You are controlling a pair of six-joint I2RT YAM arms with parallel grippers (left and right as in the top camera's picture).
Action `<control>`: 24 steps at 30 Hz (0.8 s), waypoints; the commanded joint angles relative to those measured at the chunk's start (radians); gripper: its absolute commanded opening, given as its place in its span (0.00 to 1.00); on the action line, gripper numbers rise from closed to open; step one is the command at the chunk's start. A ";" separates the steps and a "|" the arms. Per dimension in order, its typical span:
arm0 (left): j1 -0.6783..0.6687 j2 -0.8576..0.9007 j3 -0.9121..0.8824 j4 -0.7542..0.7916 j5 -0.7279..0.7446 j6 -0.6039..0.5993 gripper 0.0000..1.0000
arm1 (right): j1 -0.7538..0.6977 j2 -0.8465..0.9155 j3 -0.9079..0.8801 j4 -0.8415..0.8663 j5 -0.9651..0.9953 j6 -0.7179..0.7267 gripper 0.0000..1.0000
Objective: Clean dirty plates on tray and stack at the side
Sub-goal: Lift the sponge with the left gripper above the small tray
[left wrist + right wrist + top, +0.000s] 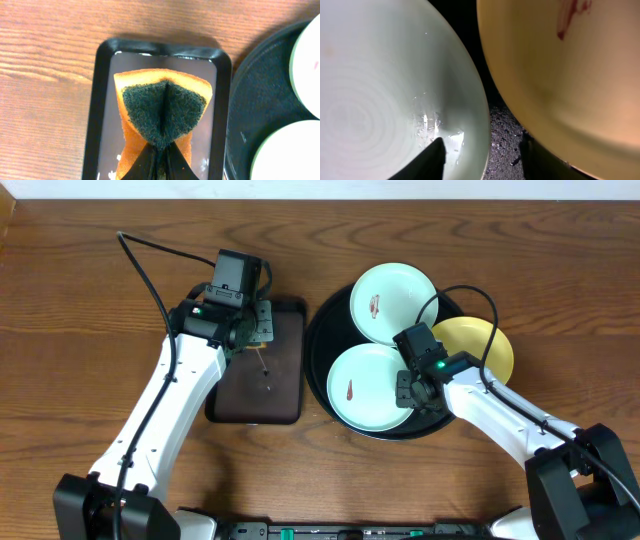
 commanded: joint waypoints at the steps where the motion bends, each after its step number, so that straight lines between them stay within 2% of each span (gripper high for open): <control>1: 0.004 -0.027 0.003 0.019 -0.076 0.012 0.07 | 0.009 0.001 -0.009 0.021 0.013 -0.045 0.52; 13: 0.003 -0.184 0.003 0.091 -0.162 0.014 0.07 | 0.009 0.000 -0.009 0.044 0.013 -0.044 0.49; 21: -0.012 -0.204 -0.011 -0.023 -0.162 0.006 0.08 | 0.009 0.000 -0.009 0.041 0.013 -0.044 0.49; 24: -0.011 -0.196 -0.061 0.085 -0.226 0.005 0.07 | 0.009 0.001 -0.009 0.044 0.013 -0.044 0.49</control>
